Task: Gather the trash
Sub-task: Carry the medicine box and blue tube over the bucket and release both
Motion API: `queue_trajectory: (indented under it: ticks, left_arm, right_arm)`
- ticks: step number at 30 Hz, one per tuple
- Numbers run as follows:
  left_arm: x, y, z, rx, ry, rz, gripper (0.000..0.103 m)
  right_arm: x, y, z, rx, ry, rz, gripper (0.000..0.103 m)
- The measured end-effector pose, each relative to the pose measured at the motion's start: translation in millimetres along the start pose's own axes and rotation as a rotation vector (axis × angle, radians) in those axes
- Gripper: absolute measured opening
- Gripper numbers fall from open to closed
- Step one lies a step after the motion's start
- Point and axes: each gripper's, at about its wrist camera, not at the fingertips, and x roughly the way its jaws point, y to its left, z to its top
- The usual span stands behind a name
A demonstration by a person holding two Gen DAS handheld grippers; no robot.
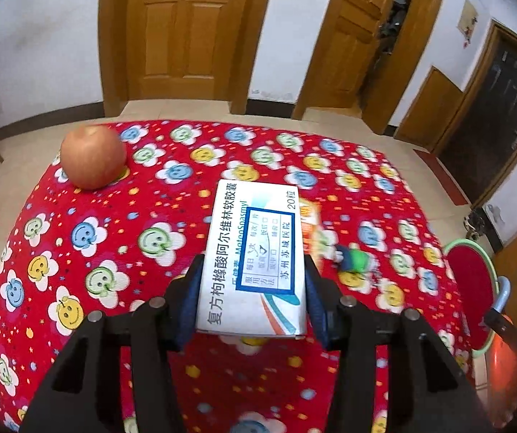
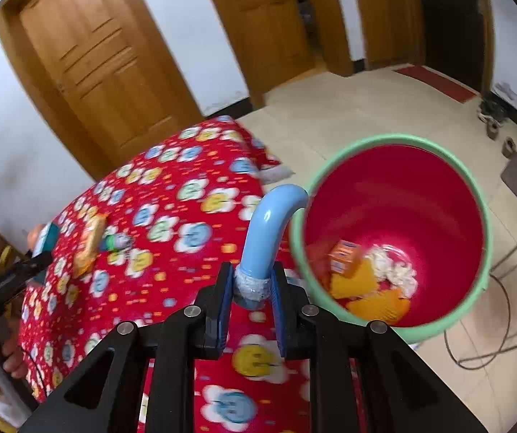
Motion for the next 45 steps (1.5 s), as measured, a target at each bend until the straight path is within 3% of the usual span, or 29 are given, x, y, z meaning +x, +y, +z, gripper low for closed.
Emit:
queue_trajectory:
  ticks: [14,24,45]
  left_arm:
    - [-30,-77,-6,0.099,0.018,-0.125,0.051]
    - [-31,-143,-17,0.202,0.047,-0.189,0.051]
    - [11,-291,-65,0.417,0.177,-0.336,0.051]
  right_arm:
    - [-9,-78,-4,0.153,-0.006,-0.068,0.025]
    - [-34,-106,-8,0.182,-0.062,-0.073,0.029]
    - [-70,-165,-26,0.28,-0.136,-0.116,0.036]
